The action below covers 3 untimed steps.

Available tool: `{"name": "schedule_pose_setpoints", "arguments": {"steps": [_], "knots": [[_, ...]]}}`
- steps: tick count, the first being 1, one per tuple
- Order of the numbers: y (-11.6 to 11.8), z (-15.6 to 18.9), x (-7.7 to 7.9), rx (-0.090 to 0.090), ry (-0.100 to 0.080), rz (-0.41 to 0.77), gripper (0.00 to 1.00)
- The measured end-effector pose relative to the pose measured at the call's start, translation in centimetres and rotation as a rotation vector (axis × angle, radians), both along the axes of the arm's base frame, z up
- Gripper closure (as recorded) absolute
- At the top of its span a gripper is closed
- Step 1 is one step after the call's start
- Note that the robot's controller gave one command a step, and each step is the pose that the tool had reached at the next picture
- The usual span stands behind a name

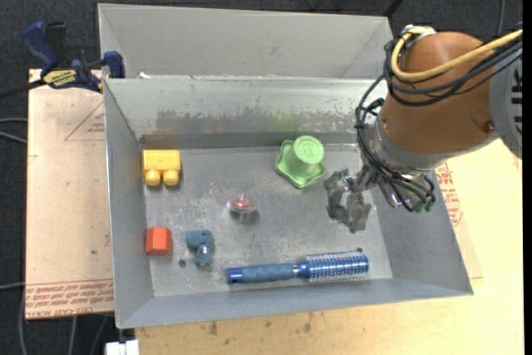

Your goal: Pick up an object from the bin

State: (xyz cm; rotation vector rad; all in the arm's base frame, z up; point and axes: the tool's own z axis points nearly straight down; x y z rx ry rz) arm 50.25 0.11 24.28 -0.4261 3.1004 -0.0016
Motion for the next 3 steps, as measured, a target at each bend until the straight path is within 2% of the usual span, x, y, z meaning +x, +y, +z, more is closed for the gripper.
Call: {"name": "schedule_pose_setpoints", "arguments": {"steps": [1, 2, 3], "knots": [[0.0, -0.4, -0.2, 0.000, 0.009, 0.001, 0.00], [3.0, -14.8, -0.8, 0.000, 0.018, 0.249, 0.00], [1.9, -17.3, -1.1, -0.001, 0.003, 0.285, 0.00]]}}
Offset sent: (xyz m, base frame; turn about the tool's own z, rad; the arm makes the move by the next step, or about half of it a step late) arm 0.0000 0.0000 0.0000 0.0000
